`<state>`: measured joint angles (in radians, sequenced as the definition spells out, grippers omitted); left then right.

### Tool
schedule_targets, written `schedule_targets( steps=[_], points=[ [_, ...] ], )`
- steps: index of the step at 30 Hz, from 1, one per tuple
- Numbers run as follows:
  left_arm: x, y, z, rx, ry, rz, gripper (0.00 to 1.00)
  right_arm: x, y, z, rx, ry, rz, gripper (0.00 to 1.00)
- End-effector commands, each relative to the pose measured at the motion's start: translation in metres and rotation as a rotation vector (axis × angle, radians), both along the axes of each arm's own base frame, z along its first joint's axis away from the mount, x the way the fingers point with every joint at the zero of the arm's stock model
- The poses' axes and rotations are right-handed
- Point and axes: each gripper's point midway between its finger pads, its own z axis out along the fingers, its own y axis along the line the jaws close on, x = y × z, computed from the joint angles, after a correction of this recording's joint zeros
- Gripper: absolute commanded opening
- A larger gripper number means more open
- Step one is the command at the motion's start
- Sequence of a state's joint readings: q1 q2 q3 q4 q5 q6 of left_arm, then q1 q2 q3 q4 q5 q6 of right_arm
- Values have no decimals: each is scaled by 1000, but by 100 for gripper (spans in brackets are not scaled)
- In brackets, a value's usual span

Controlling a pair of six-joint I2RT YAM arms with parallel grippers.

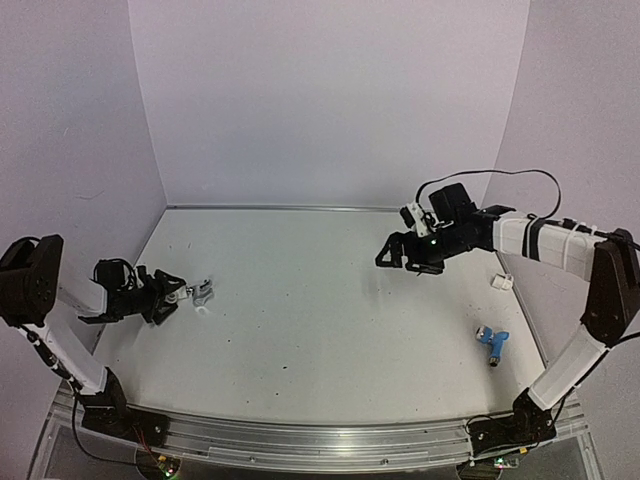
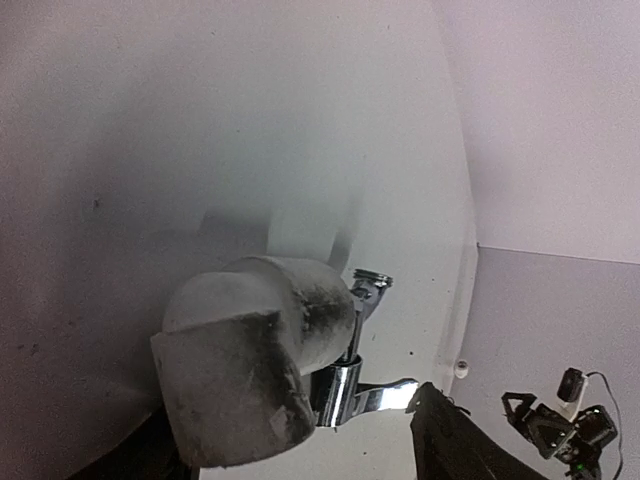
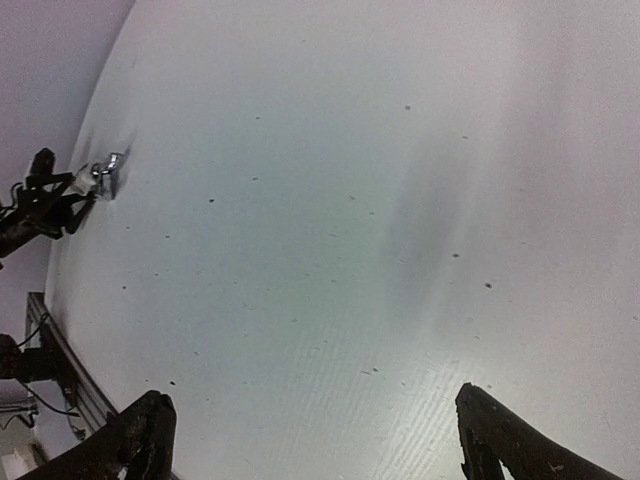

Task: Install the water faucets

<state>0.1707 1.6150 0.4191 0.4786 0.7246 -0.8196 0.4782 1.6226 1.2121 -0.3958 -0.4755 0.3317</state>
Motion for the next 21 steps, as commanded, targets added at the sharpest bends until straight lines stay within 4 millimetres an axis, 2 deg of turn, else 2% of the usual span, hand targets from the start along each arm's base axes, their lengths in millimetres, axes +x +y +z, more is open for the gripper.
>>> schedule_targets(
  steps=[1,2,3,5,6,8,9,10,12,15,18,21],
  points=[
    [-5,16,6,74,-4,87,99,-2,-67,5,-207,-53,-155,98],
    [-6,17,7,82,1,92,100,-1,-75,5,-215,-48,-181,98],
    [-8,19,8,100,12,103,100,-2,-90,6,-228,-41,-232,98],
    [-11,25,17,134,12,129,100,-2,-131,1,-263,-2,-381,98],
    [-14,29,17,153,29,147,100,-1,-156,-2,-280,15,-460,98],
    [-19,37,30,197,15,195,100,-5,-205,-12,-298,69,-636,98],
    [-20,39,32,204,13,204,100,-4,-212,-12,-302,71,-663,98],
    [-24,46,39,233,5,240,100,-8,-241,-18,-327,92,-759,98],
    [-28,49,61,246,-45,270,100,-2,-287,-25,-359,100,-914,98],
    [-30,39,85,211,-116,240,99,14,-324,-33,-389,118,-1038,98],
    [-28,19,110,191,-187,153,97,38,-357,-30,-454,75,-1159,98],
    [-30,3,125,176,-222,92,96,58,-365,-39,-469,76,-1194,98]
  ],
)
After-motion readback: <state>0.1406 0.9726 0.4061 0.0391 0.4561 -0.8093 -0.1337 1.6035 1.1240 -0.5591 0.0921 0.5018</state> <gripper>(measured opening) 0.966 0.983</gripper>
